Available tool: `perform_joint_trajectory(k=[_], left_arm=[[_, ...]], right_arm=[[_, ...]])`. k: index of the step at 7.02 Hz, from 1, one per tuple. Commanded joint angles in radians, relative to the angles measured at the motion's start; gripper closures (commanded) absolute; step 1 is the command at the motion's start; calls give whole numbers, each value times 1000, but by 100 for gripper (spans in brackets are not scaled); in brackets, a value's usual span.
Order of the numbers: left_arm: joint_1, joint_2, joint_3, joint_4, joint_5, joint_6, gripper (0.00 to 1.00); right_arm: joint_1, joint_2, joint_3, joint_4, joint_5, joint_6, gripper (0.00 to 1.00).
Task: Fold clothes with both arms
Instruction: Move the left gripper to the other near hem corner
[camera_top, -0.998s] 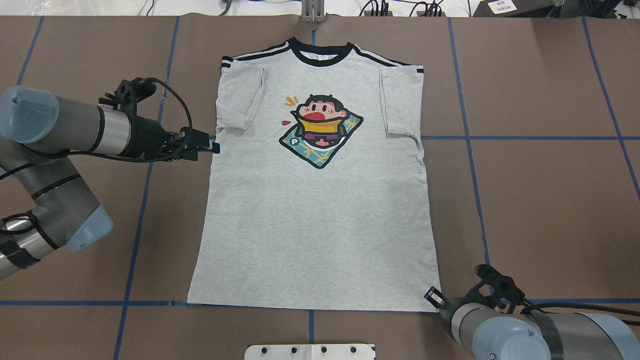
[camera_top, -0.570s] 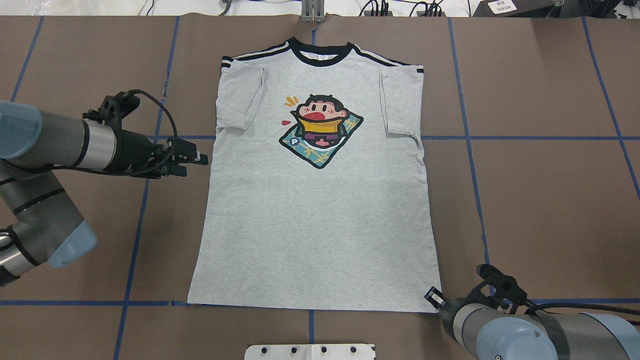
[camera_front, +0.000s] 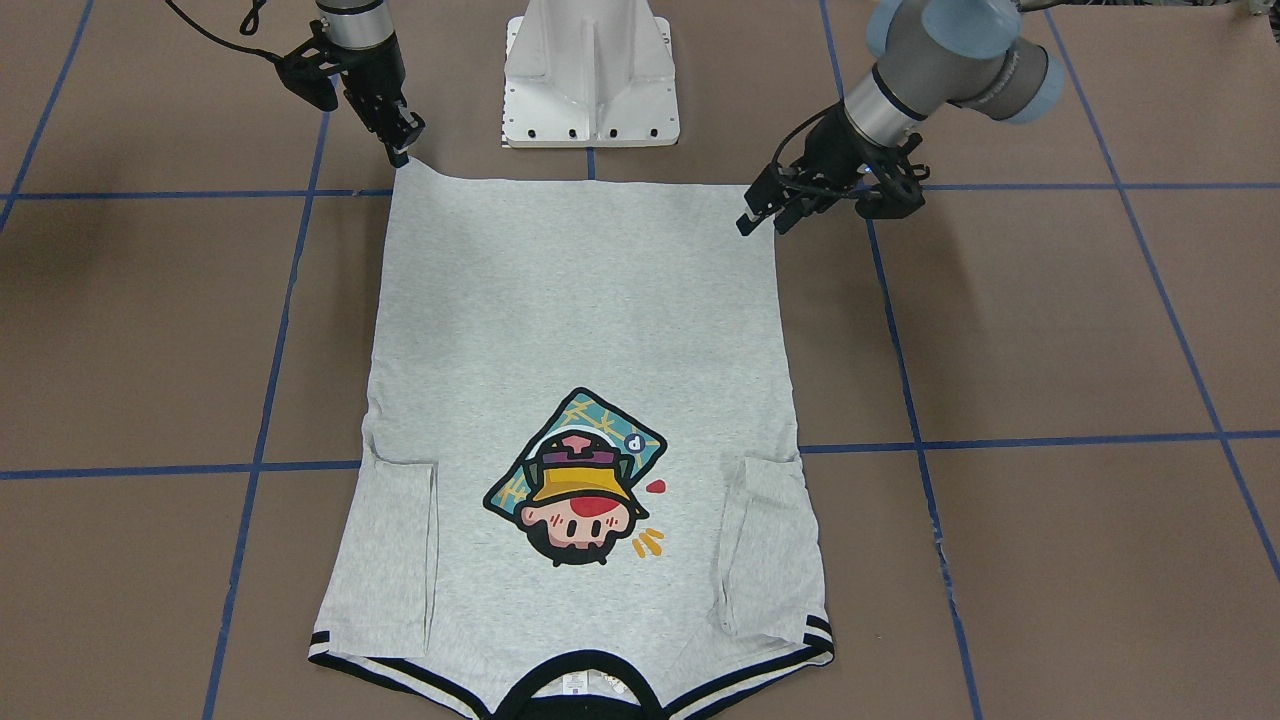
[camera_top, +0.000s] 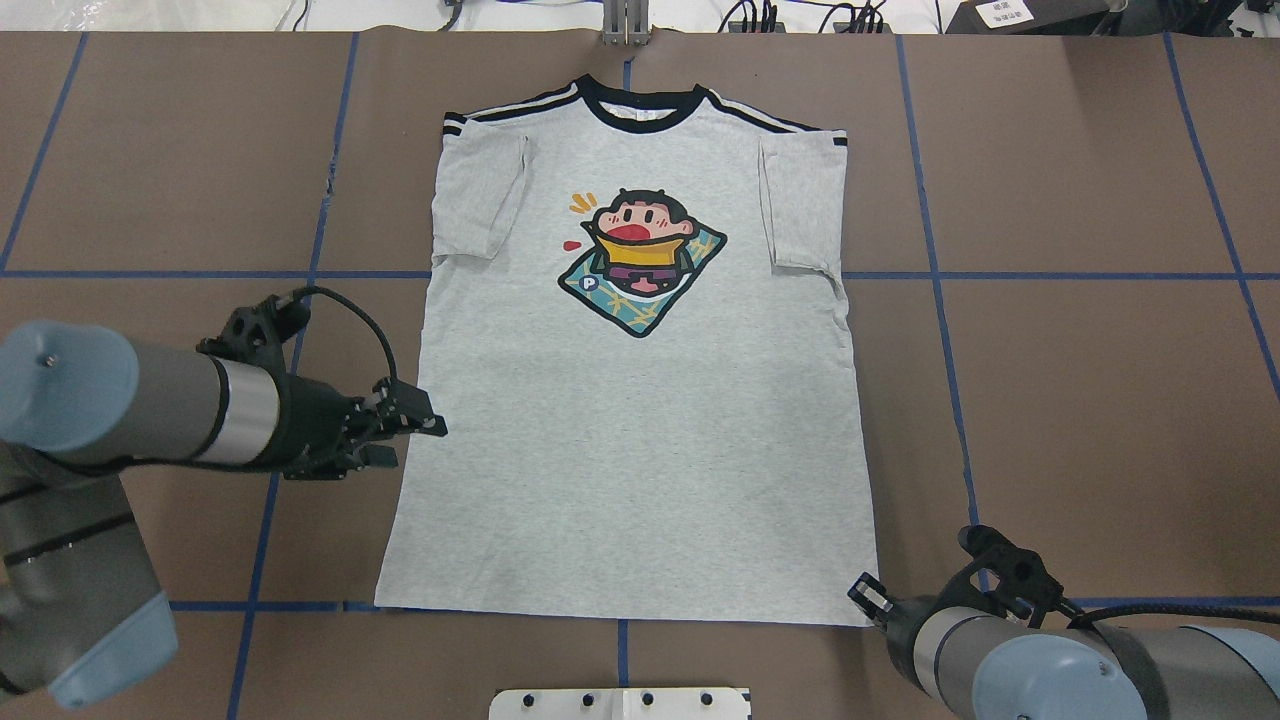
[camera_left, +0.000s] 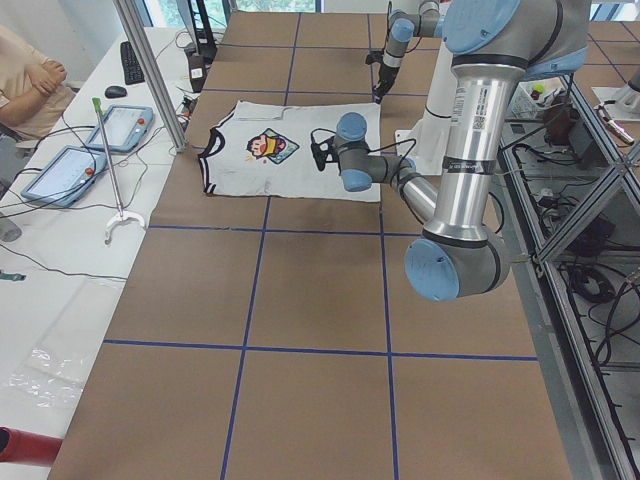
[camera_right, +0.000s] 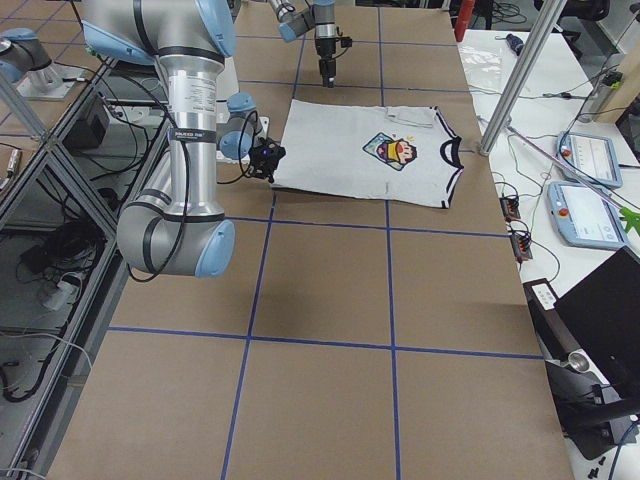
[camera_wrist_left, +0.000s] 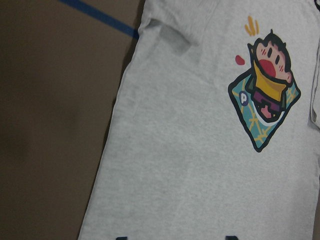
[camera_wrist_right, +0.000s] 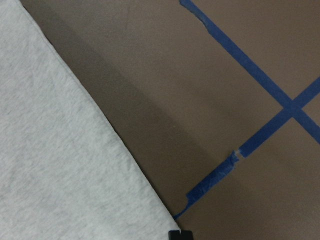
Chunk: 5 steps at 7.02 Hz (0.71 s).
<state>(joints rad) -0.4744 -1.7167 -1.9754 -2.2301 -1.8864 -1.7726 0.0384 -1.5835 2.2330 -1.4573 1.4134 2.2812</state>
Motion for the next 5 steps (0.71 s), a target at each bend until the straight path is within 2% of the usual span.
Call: perform_joint_trajectory(k=[1,2,3,5], left_arm=[[149,23,-113,271,177,-14,29],[195,28,-132,367,226,-48,29],[223,43,-122,371,266,-57,29],[278,51,-102,372,270,-103,29]], right_arm=[[3,-1,4,0,-1,0,100],[3,0,4,0,-1,0,100],[3,-3,2,0,-1,0,100],[3,0,2,0,-1,0,100]])
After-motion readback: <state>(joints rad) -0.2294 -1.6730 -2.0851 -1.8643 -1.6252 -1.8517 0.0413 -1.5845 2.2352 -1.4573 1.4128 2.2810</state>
